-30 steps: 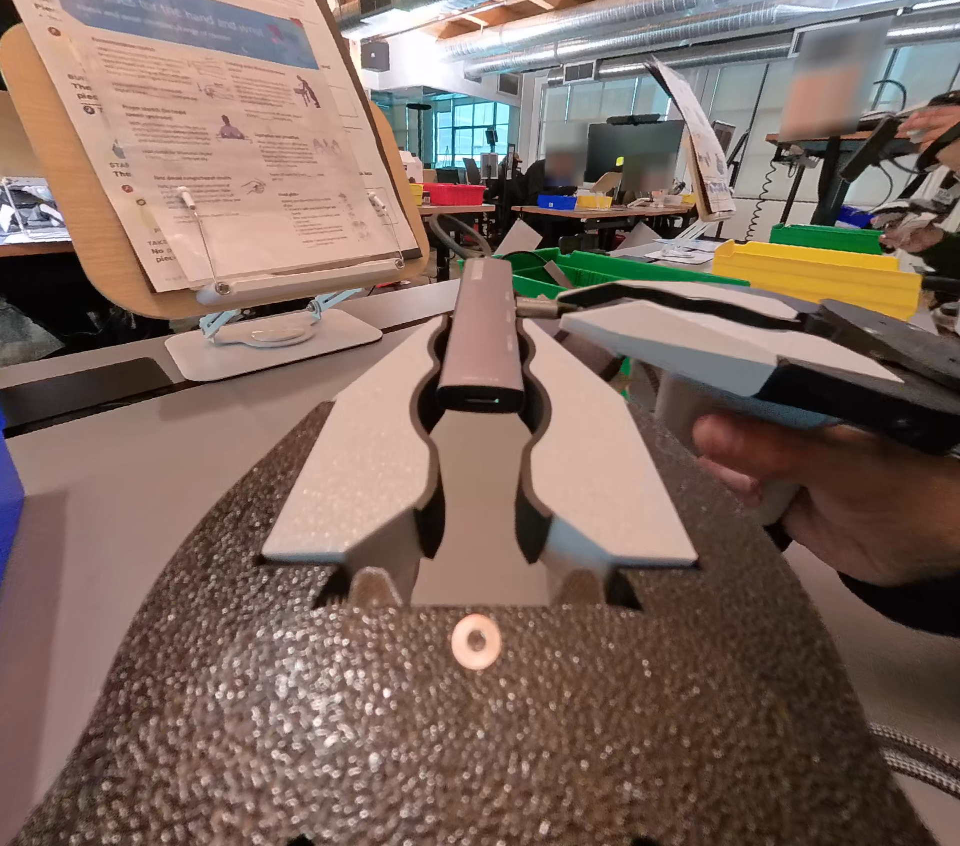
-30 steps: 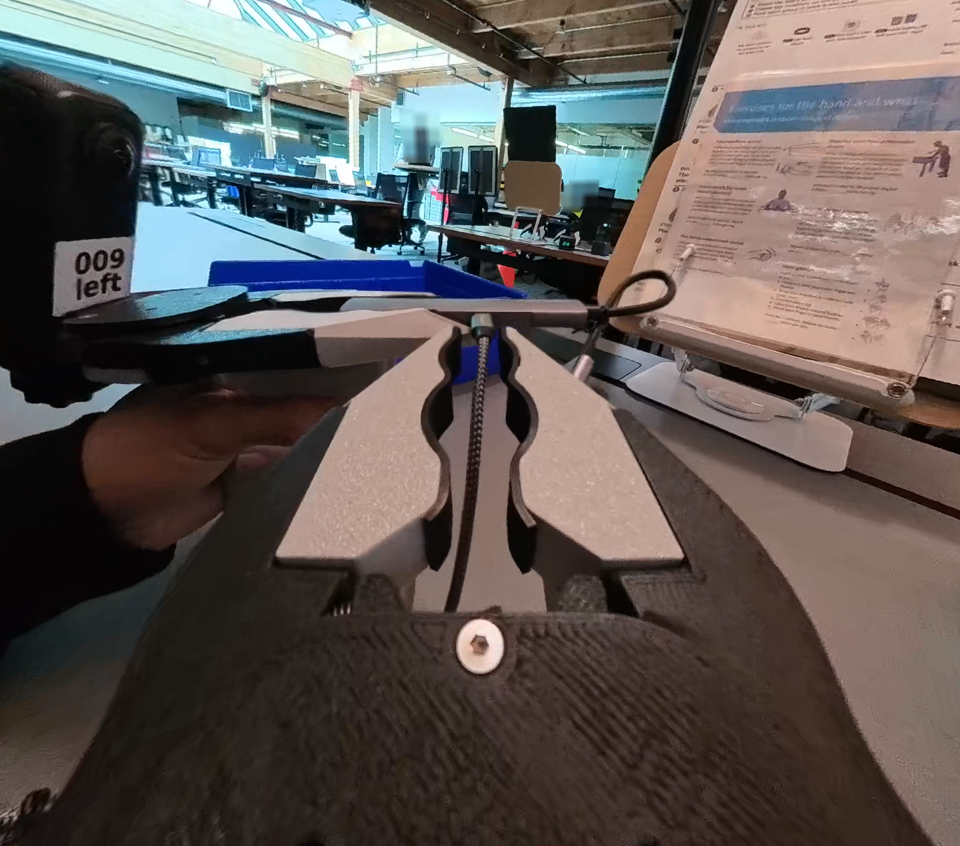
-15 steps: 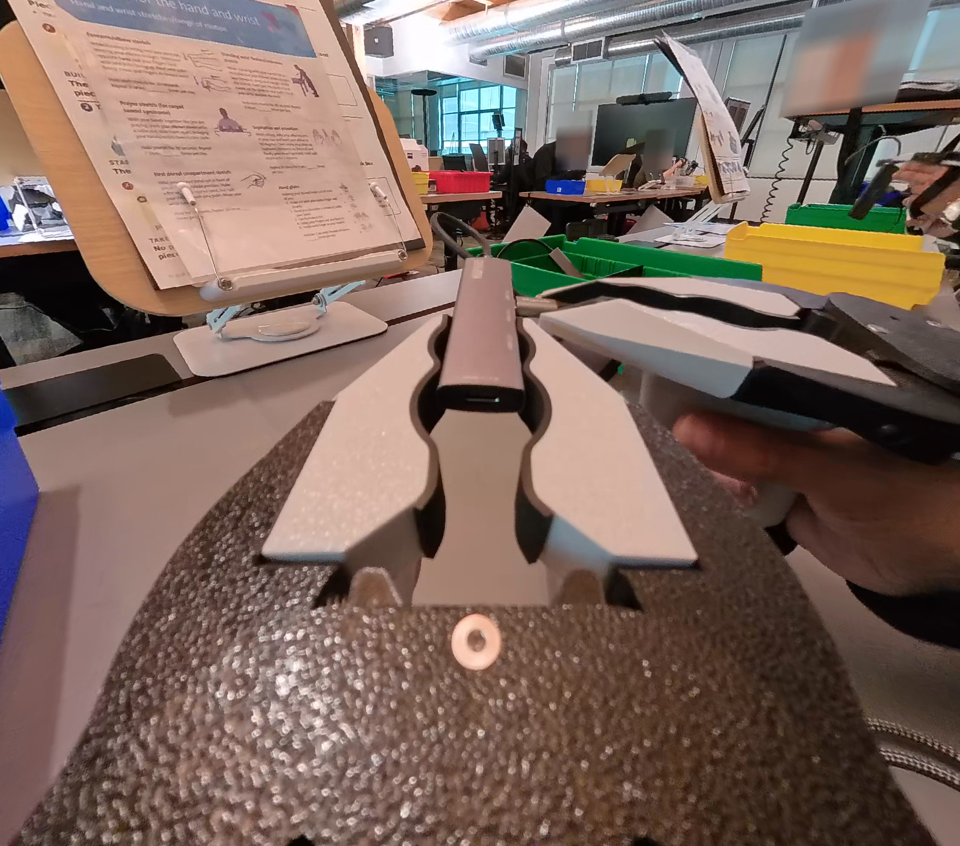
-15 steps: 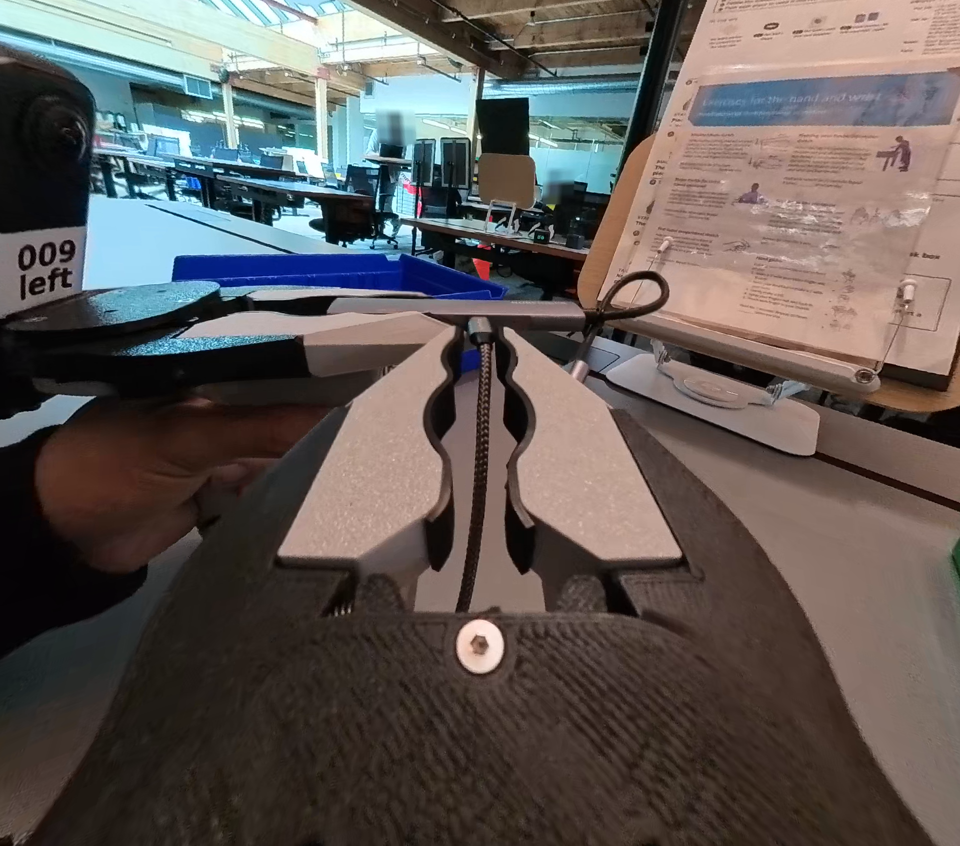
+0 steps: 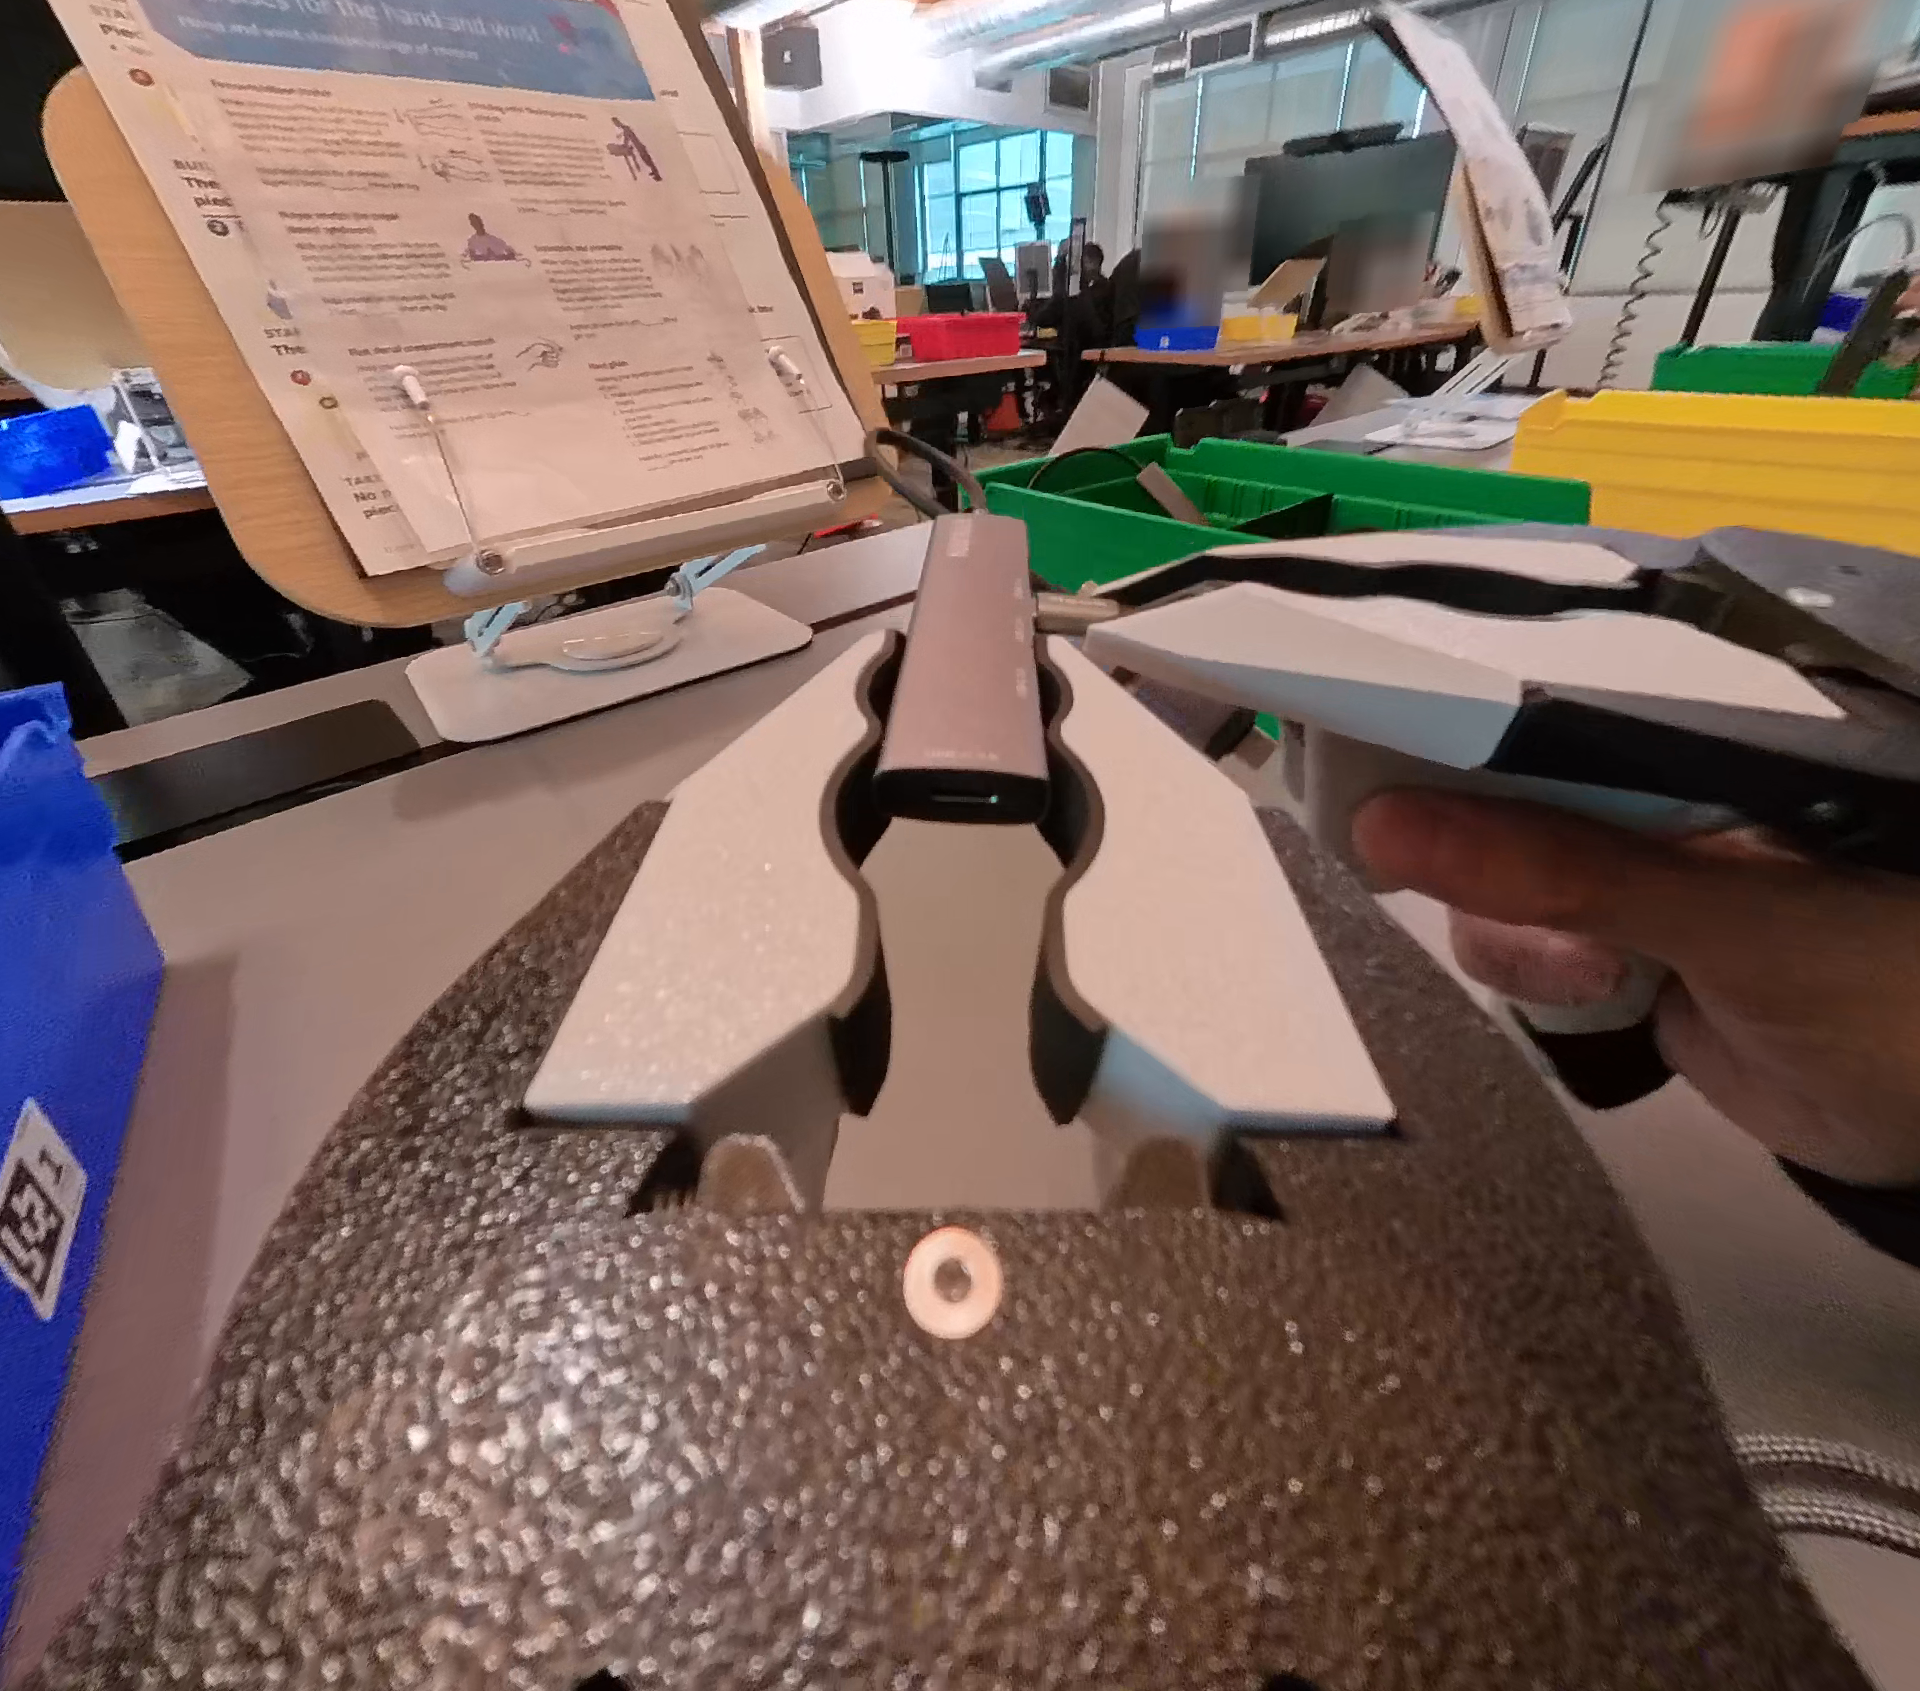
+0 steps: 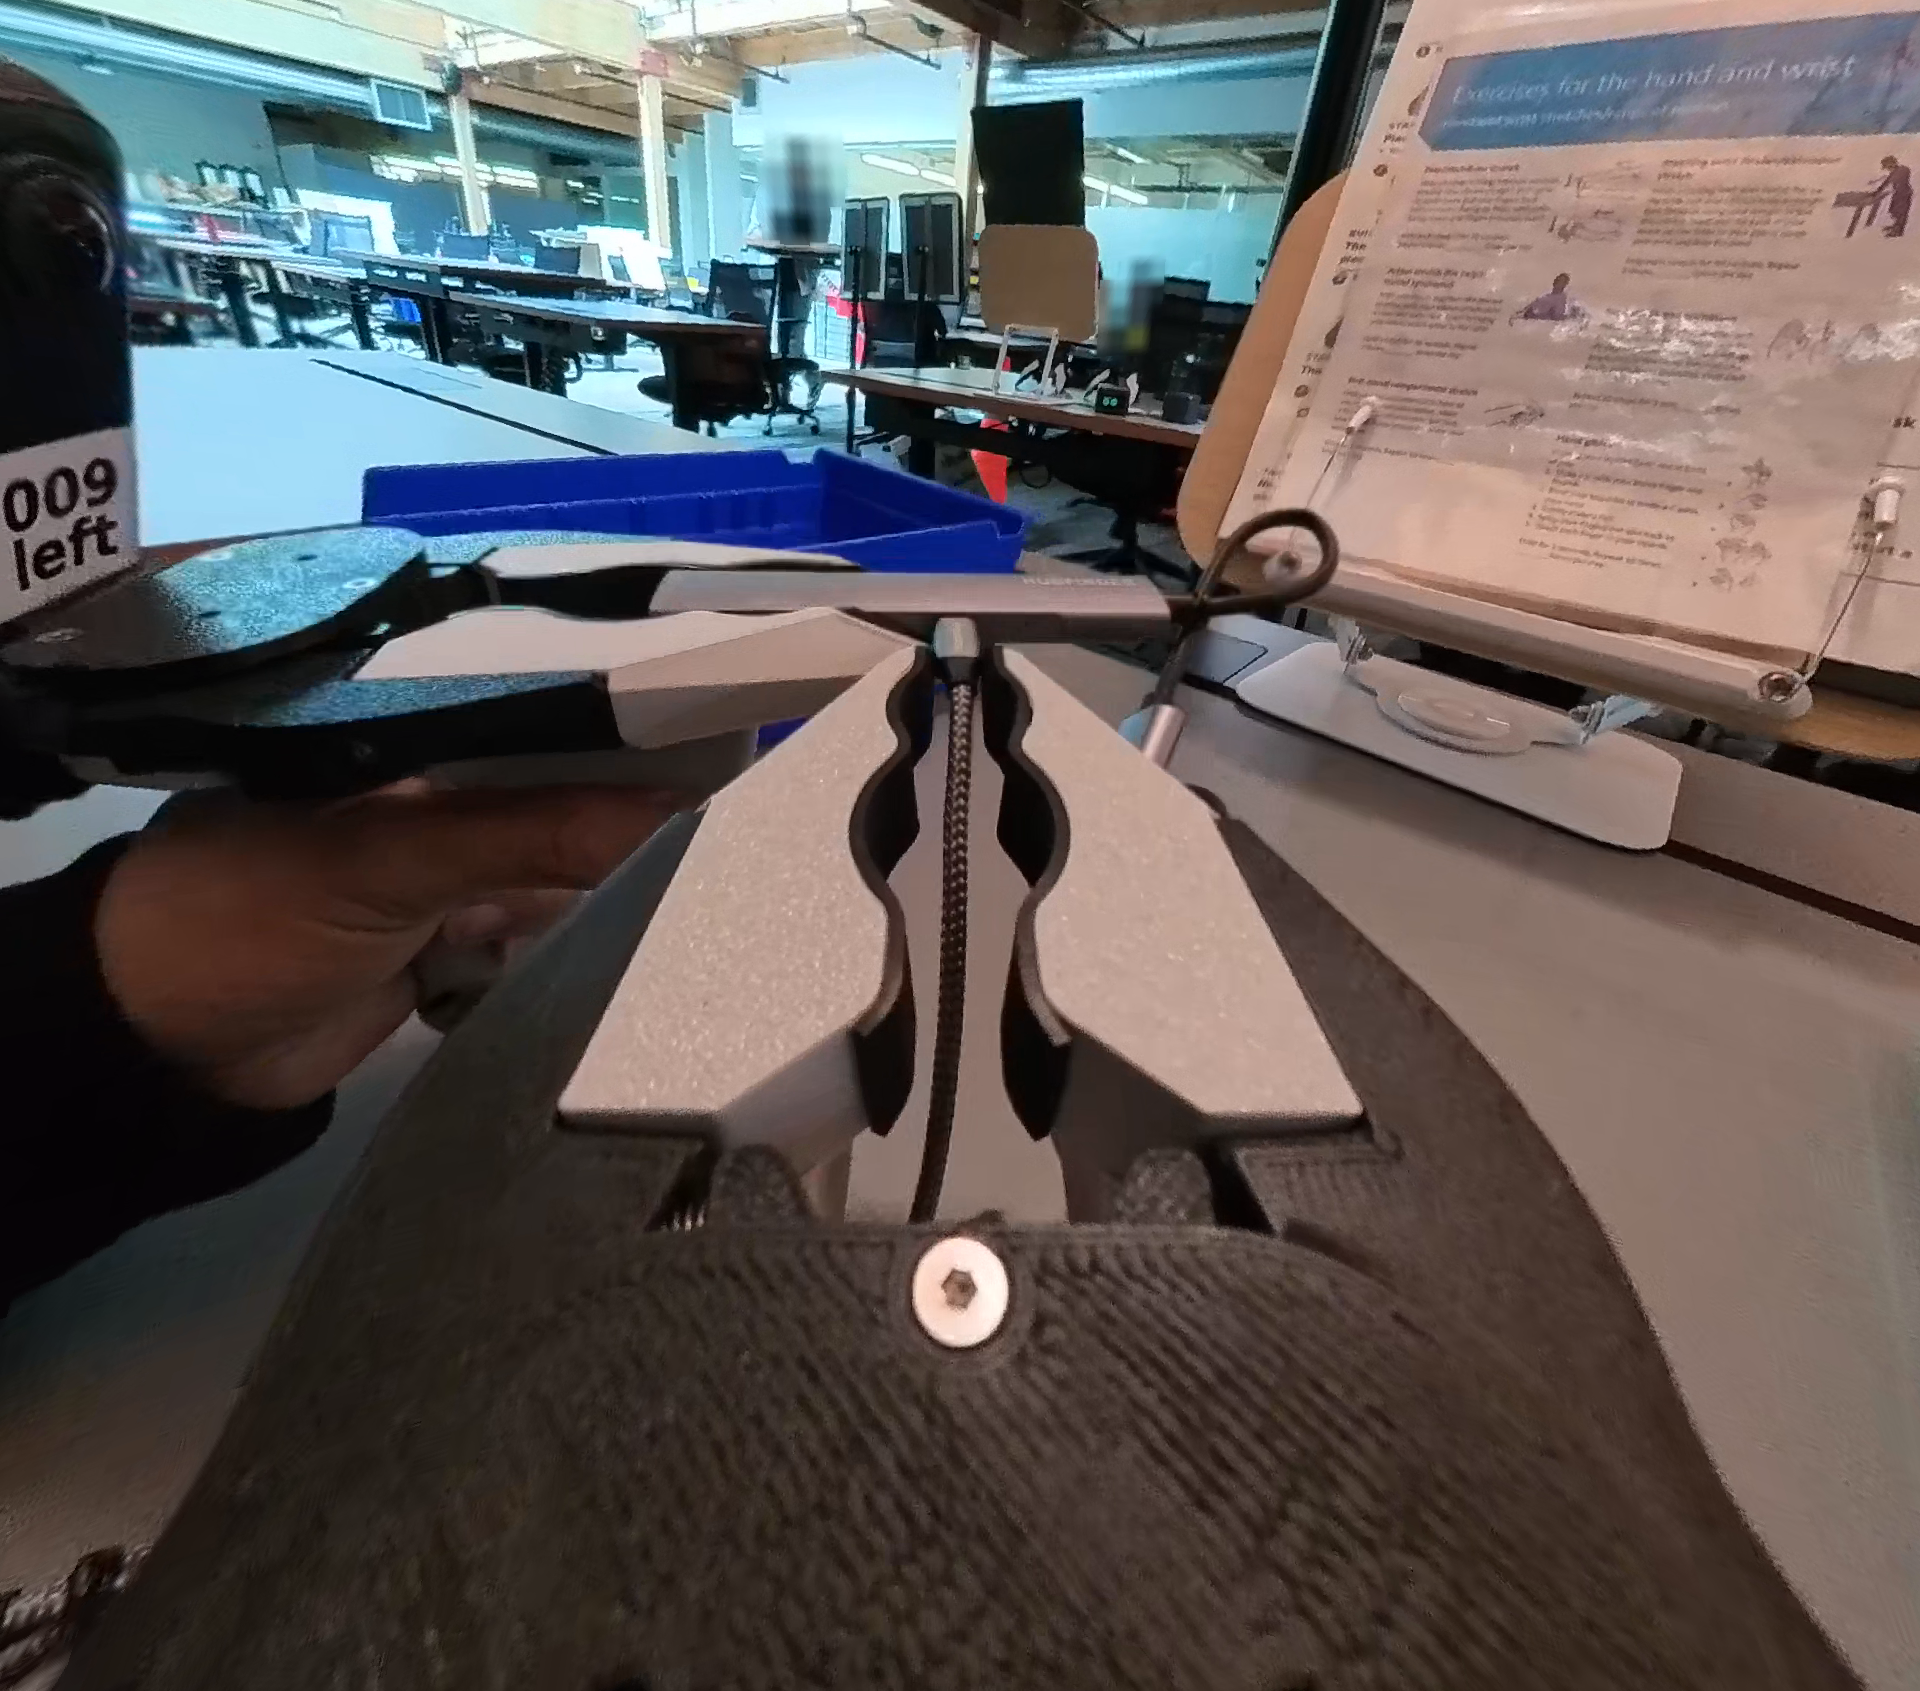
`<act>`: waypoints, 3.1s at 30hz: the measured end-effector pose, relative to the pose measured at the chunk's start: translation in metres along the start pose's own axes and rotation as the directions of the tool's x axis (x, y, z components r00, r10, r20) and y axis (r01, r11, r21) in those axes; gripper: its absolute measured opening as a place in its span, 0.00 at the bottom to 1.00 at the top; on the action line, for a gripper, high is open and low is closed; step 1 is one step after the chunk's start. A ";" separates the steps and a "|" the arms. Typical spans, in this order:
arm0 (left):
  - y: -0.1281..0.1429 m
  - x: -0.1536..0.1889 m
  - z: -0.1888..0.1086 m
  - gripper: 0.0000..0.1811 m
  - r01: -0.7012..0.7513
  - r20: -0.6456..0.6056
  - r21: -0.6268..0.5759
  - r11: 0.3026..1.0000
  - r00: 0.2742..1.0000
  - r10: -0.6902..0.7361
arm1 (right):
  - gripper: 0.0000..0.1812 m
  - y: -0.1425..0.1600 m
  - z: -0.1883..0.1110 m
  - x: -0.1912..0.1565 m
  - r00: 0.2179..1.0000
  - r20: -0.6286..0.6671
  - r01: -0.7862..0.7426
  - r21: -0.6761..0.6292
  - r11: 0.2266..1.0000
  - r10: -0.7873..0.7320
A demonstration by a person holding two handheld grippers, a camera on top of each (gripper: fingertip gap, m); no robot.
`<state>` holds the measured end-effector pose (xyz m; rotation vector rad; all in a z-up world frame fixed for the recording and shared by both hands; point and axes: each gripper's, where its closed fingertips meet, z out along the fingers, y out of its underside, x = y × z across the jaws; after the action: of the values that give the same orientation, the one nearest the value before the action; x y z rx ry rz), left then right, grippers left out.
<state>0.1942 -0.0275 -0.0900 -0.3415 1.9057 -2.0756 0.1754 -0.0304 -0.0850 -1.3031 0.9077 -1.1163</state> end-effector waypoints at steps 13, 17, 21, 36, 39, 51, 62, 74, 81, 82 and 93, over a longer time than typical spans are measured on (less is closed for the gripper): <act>-0.017 -0.050 -0.024 0.12 -0.015 0.146 0.077 0.997 0.989 0.004 | 0.05 -0.072 -0.069 0.093 0.982 -0.125 0.141 -0.013 0.990 -0.141; -0.016 -0.051 -0.024 0.12 0.014 0.129 0.085 0.996 0.991 -0.025 | 0.05 -0.141 -0.089 0.117 0.960 -0.123 0.253 -0.009 0.968 -0.252; -0.014 -0.051 -0.024 0.12 0.022 0.124 0.078 0.997 0.992 -0.032 | 0.05 -0.217 -0.103 0.118 0.961 -0.061 0.274 0.051 0.960 -0.271; -0.010 -0.047 -0.020 0.12 0.034 0.101 0.070 0.997 0.994 -0.041 | 0.04 -0.242 -0.082 0.285 0.845 -0.224 0.464 -0.146 0.874 -0.486; -0.008 -0.046 -0.019 0.12 0.039 0.092 0.065 0.997 0.995 -0.045 | 0.04 -0.231 -0.081 0.299 0.804 -0.303 0.475 -0.189 0.860 -0.511; -0.008 -0.043 -0.017 0.12 0.052 0.074 0.068 0.996 0.996 -0.057 | 0.05 -0.016 -0.094 0.262 0.919 0.072 0.360 -0.559 0.747 -0.388; -0.006 -0.040 -0.017 0.12 0.045 0.059 0.063 0.997 0.997 -0.048 | 0.31 0.089 -0.109 0.246 0.908 0.173 0.349 -0.815 0.462 -0.382; -0.025 0.019 -0.018 0.12 0.118 -0.322 0.153 0.981 0.945 -0.063 | 0.57 -0.028 -0.104 0.086 0.797 0.445 -0.189 -0.460 0.867 0.409; -0.039 0.068 -0.040 0.12 0.170 -0.613 0.217 0.961 0.790 -0.002 | 0.47 -0.032 -0.082 -0.011 0.488 0.614 -0.465 -0.419 0.780 0.621; -0.040 0.071 -0.041 0.12 0.151 -0.618 0.232 0.961 0.786 0.025 | 0.48 -0.028 -0.080 -0.019 0.422 0.602 -0.507 -0.462 0.727 0.677; -0.028 0.094 -0.045 0.12 -0.035 -0.633 0.289 0.957 0.742 0.218 | 0.19 -0.019 -0.079 -0.047 0.048 0.424 -0.640 -0.682 0.354 0.904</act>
<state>0.0886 -0.0191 -0.0694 0.6721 1.8586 -2.5168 0.0856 -0.0047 -0.0771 -1.0310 0.9054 0.5869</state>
